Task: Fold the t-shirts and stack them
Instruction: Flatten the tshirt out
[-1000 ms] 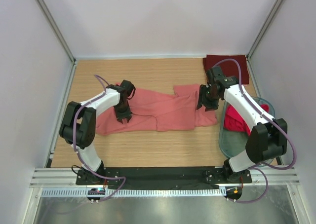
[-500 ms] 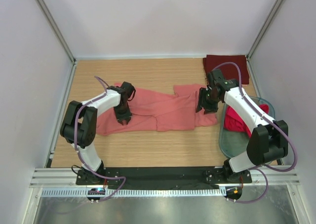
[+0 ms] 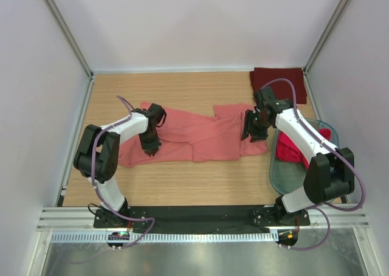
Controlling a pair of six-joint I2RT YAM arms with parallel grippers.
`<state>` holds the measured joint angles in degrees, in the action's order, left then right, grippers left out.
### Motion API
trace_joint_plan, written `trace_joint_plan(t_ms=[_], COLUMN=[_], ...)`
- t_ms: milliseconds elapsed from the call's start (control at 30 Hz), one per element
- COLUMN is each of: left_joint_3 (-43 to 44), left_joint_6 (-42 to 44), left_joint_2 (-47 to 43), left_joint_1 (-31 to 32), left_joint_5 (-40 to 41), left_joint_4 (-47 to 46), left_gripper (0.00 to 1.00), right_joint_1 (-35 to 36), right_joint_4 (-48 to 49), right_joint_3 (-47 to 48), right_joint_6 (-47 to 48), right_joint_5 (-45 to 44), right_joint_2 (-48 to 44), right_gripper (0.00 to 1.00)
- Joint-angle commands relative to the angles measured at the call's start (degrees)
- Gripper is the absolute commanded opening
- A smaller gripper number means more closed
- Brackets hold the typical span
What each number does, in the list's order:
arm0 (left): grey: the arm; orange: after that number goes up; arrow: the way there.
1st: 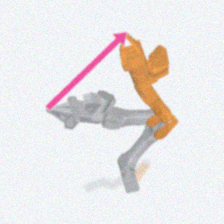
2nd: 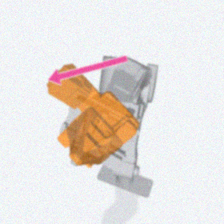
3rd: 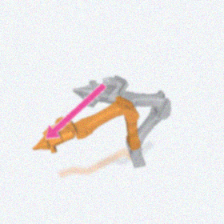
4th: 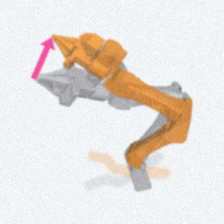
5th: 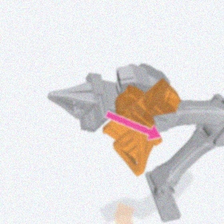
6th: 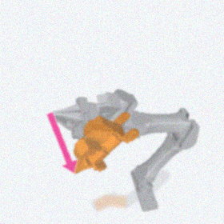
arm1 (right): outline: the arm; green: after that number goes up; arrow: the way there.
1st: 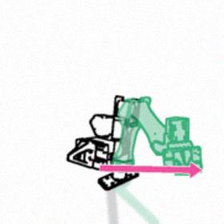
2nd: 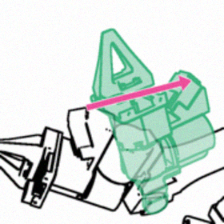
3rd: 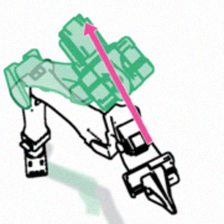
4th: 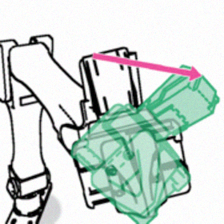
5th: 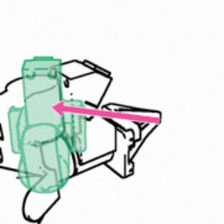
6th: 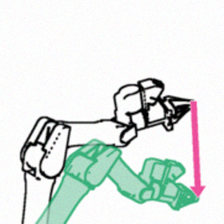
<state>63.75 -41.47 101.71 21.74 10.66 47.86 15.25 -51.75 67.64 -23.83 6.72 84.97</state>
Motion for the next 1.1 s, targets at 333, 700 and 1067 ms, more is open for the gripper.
trace_joint_plan(t_ms=[333,700,1067], left_joint_3=[0.50,-0.64,2.78], left_joint_6=[2.54,4.38,6.14], left_joint_2=[-17.77,-23.05,-24.89], left_joint_1=[0.32,0.32,0.32], left_joint_5=[1.39,-0.64,1.03], left_joint_4=[5.14,6.46,9.45], left_gripper=[0.00,0.00,0.00], right_joint_1=[1.37,2.07,4.70], right_joint_4=[8.58,18.70,15.55], right_joint_3=[-9.52,-13.41,-9.82], right_joint_6=[-2.09,-1.21,-6.37], right_joint_5=[11.29,11.30,17.24], right_joint_2=[0.90,7.84,5.66], right_gripper=[0.52,0.51,0.03])
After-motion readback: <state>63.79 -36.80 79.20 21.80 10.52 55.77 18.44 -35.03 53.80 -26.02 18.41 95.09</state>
